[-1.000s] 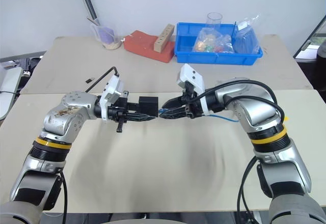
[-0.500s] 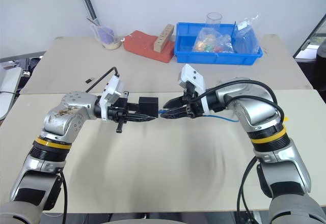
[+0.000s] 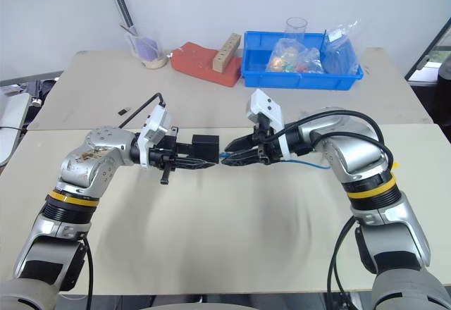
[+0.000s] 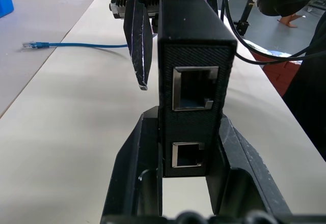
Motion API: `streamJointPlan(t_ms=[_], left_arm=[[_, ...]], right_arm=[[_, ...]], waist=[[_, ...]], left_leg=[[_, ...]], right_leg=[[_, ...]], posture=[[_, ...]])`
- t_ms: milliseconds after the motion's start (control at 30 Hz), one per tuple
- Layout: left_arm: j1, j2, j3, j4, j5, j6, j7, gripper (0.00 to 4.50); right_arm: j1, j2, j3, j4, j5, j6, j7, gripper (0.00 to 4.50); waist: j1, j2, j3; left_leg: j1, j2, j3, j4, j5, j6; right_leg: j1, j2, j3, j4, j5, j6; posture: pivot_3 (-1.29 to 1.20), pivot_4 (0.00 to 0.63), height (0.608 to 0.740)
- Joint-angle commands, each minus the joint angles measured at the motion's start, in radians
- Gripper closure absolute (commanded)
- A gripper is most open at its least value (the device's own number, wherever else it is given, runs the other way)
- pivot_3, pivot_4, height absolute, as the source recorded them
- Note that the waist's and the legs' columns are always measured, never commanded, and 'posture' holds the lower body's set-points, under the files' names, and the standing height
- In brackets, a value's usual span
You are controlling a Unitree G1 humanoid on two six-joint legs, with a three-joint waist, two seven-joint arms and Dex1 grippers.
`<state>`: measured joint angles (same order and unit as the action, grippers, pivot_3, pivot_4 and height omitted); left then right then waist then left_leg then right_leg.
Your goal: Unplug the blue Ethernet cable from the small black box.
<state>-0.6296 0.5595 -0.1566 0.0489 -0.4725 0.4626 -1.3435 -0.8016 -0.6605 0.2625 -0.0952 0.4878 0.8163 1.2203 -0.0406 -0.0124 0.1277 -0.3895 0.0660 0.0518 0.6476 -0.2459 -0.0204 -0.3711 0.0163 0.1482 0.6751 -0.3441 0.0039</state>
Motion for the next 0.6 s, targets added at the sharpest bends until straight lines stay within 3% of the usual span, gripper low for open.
streamJointPlan(t_ms=[33, 133, 333, 600], left_arm=[[-0.007, 0.003, 0.005, -0.032, -0.004, -0.009, -0.003, 3.92], [-0.004, 0.003, 0.004, -0.035, -0.002, -0.011, -0.004, 3.92], [0.002, 0.004, -0.001, -0.040, -0.002, -0.012, -0.005, 3.92], [0.012, 0.005, -0.012, -0.050, 0.001, -0.013, -0.014, 3.92]], right_arm=[[-0.025, 0.003, -0.021, -0.020, 0.014, -0.003, 0.009, 2.63], [-0.023, 0.002, -0.019, -0.018, 0.013, -0.005, 0.012, 2.63], [-0.029, 0.003, -0.021, -0.019, 0.022, 0.000, 0.023, 4.44], [-0.043, -0.001, -0.017, -0.019, 0.017, -0.001, 0.049, 4.48]], waist=[[0.000, 0.000, 0.000], [0.000, 0.000, 0.000], [0.000, 0.000, 0.000], [0.000, 0.000, 0.000]], left_leg=[[0.000, 0.000, 0.000, 0.000, 0.000, 0.000], [0.000, 0.000, 0.000, 0.000, 0.000, 0.000], [0.000, 0.000, 0.000, 0.000, 0.000, 0.000], [0.000, 0.000, 0.000, 0.000, 0.000, 0.000]], right_leg=[[0.000, 0.000, 0.000, 0.000, 0.000, 0.000], [0.000, 0.000, 0.000, 0.000, 0.000, 0.000], [0.000, 0.000, 0.000, 0.000, 0.000, 0.000], [0.000, 0.000, 0.000, 0.000, 0.000, 0.000]], posture=[[0.00, 0.150, 0.740], [0.00, 0.150, 0.740], [0.00, 0.150, 0.740], [0.00, 0.150, 0.740]])
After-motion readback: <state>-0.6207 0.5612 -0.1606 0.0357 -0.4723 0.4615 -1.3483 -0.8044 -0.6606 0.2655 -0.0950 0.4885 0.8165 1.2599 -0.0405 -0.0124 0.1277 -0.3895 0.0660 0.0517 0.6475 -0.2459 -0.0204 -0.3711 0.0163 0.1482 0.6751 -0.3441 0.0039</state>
